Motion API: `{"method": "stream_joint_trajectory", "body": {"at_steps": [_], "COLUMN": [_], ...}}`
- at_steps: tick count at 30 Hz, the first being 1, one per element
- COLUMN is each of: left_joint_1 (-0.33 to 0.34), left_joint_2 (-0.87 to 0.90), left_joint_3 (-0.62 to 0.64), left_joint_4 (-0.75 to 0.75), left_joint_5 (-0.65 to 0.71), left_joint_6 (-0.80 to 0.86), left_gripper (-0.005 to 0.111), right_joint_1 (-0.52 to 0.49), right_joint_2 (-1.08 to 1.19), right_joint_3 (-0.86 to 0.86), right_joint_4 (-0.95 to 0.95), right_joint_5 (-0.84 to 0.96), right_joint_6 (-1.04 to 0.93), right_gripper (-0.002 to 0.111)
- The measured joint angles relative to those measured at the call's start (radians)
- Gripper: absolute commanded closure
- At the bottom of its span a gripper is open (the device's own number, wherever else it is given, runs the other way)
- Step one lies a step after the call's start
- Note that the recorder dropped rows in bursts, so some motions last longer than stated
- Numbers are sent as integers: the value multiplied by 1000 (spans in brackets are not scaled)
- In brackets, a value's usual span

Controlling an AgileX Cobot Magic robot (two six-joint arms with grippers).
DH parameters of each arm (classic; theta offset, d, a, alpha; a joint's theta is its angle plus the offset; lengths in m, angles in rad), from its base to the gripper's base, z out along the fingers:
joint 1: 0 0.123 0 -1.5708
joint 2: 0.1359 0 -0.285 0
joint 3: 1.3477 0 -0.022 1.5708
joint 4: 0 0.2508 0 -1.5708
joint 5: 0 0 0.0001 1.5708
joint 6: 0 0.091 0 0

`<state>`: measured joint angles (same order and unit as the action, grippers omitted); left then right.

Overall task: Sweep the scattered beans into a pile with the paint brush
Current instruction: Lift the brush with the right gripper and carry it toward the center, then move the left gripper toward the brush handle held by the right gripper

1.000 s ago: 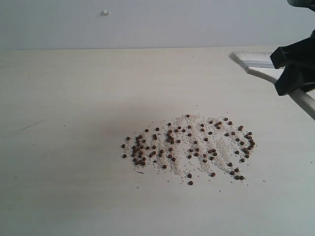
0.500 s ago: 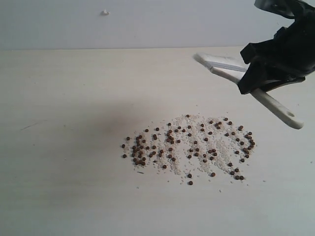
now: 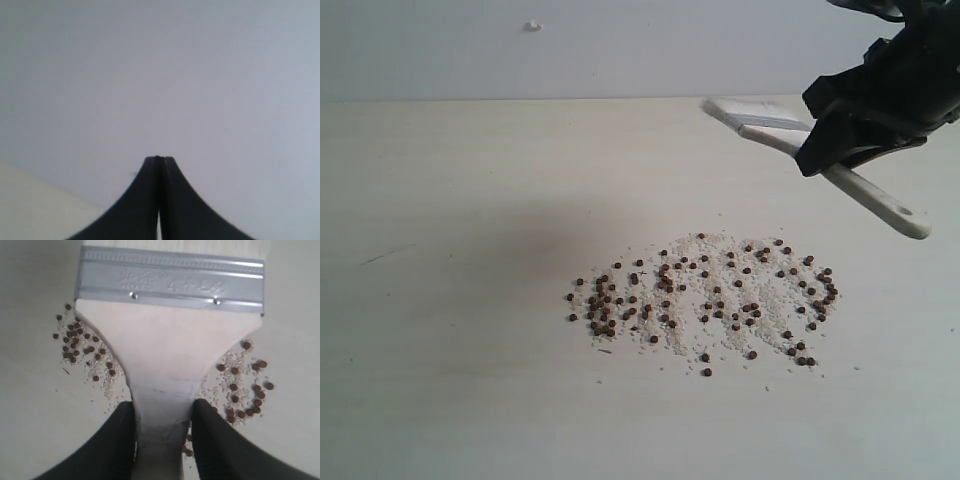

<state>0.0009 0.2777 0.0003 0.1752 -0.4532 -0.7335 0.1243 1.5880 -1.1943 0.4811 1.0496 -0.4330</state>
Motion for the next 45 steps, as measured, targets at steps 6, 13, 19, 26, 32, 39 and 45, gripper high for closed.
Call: {"method": "stream_joint_trajectory", "body": {"at_steps": [6,13,19,26,32,39,45], "left_joint_1": [0,0,0,-27,-132,-306,-413], "left_joint_2": [68,399,747,998,1114,1218,1282], "left_joint_3": [-43,-251,-582,-873,-955,-962,-962], "left_joint_4": [0,79,569,1235,1368,1366,1337], "left_joint_5": [-103,-69,-15,-135,-97,-23,66], "left_joint_6": [208,267,210,139,303,504,733], "left_gripper": [107,107,107,77,52,53,53], "right_joint_1": [0,0,0,0,0,10,79], "right_joint_2": [46,95,101,137,205,280,342], "right_joint_3": [-5,-5,-5,-92,-232,-379,-408], "right_joint_4": [0,4,17,53,53,138,146], "right_joint_5": [-12,-27,-34,27,156,166,168], "right_joint_6": [-21,-28,-32,-53,-54,-57,-69], "right_gripper": [108,108,108,108,108,108,108]}}
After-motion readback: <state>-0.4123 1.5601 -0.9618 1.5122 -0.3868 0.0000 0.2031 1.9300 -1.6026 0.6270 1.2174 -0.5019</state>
